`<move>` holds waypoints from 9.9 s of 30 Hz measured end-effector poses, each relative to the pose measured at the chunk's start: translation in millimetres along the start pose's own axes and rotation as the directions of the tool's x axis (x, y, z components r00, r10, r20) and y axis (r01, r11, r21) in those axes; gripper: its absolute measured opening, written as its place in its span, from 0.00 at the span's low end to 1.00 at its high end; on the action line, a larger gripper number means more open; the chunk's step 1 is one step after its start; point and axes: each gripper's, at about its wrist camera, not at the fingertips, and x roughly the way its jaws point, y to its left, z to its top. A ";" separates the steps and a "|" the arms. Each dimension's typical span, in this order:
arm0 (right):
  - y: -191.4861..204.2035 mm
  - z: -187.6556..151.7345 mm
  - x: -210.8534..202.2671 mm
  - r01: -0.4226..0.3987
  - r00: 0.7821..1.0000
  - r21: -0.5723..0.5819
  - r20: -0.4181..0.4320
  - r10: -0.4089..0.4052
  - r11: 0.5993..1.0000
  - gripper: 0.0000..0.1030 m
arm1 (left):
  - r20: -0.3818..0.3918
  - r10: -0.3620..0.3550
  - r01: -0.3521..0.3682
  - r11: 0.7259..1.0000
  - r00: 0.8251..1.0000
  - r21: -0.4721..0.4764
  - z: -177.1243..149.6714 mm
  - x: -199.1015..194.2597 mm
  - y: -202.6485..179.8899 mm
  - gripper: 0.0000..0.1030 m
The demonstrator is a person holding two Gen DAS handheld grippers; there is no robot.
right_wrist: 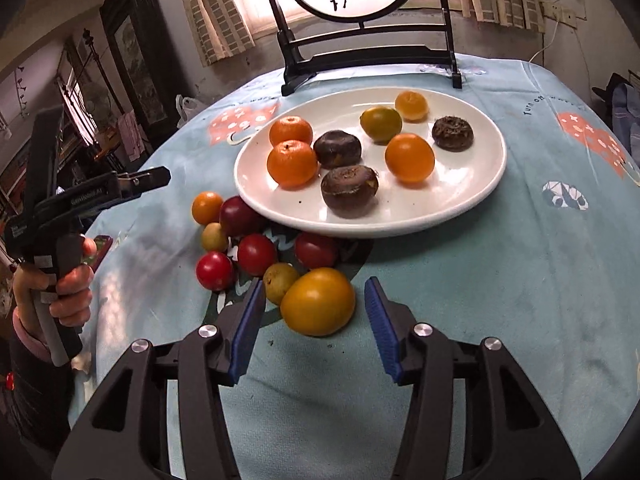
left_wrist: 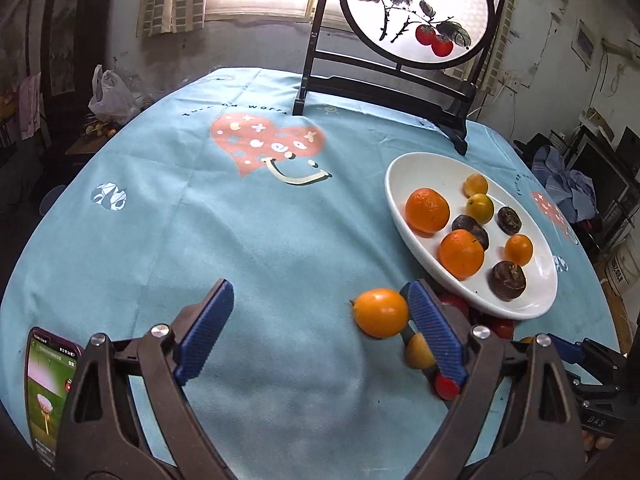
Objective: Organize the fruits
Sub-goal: 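Move the right tool toward a large yellow fruit while the left tool reaches for a small orange, then carry the yellow fruit with the right tool while the left tool carries a red tomato to the plate, then open both tools over the plate and reach back toward the fruit pile, then grasp an olive-yellow fruit with the right tool while the left tool grasps a small yellow fruit, then lower both yellow fruits onto the white plate and open both tools, then grasp a red tomato with the right tool while the left tool grasps a small orange, then lower the tomato and orange onto the white plate and open both tools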
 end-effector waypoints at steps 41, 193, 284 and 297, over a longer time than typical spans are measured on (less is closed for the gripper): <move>-30.7 2.0 -11.8 -0.035 0.999 0.154 0.042 0.028 0.987 0.41 | -0.208 -0.214 0.279 0.885 0.955 0.373 -64.0 9.4 -86.4 0.42; 60.3 24.2 17.3 -0.053 0.997 -0.224 0.047 0.065 0.973 0.51 | 0.012 0.135 -0.134 0.987 0.991 -0.094 20.2 5.9 27.5 0.95; -6.0 59.5 -10.7 0.024 0.963 0.027 0.269 -0.030 0.999 0.29 | 0.039 -0.196 0.180 0.949 0.980 0.258 22.8 7.7 -92.8 0.39; -40.3 61.4 -30.2 0.038 0.941 0.147 0.327 -0.085 0.988 0.54 | 0.134 -0.084 0.049 0.969 0.987 0.242 32.7 12.3 -107.4 0.89</move>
